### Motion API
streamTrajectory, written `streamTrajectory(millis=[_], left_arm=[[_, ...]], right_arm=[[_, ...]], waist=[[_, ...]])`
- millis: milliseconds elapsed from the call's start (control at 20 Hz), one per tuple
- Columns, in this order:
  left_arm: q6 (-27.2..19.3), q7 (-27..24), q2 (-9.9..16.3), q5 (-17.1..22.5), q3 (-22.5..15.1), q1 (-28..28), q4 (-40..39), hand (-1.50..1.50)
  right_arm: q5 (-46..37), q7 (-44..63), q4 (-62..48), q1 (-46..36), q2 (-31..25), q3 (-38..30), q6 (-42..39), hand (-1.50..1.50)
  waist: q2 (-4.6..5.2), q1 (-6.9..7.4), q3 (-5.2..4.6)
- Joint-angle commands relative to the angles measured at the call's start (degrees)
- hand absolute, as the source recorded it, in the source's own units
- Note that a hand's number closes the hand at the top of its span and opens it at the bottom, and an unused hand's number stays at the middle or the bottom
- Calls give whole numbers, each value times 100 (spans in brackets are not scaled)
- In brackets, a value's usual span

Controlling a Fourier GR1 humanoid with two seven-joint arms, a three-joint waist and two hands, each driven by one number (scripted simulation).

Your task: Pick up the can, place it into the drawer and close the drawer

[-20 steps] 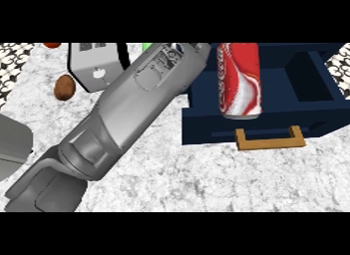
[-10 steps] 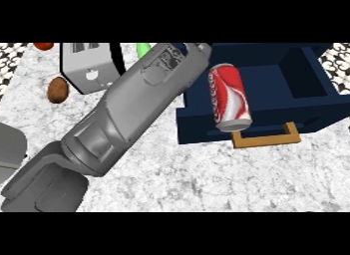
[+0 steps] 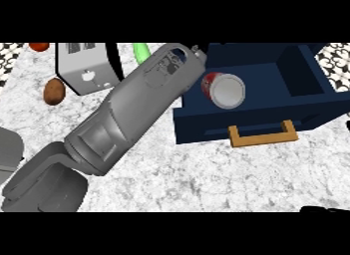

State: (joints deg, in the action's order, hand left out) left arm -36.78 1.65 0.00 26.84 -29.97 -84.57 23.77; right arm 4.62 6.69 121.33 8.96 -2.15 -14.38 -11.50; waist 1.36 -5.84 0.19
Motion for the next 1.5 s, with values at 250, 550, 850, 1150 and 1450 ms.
streamTrajectory(millis=[250,550,850,1150,1450], left_arm=[[-317,-225,0,189,-640,360,-73,-150],[-477,-223,0,354,-611,142,-368,-150],[-653,-374,0,532,-633,145,-378,-150],[-913,-691,0,796,-576,402,-257,-150],[-955,-726,0,1115,-537,433,-116,-150]], right_arm=[[-40,150,-38,-329,-122,33,33,-150],[10,-38,-22,-130,-115,-2,-77,-150],[16,462,425,-289,-129,134,49,-150],[-665,-96,527,-213,-360,114,-3,-150],[-1474,-434,645,-327,-673,348,-80,-150]], waist=[[26,-87,-3],[42,-176,2],[38,-174,-8],[49,-187,-10],[33,-85,-11]])
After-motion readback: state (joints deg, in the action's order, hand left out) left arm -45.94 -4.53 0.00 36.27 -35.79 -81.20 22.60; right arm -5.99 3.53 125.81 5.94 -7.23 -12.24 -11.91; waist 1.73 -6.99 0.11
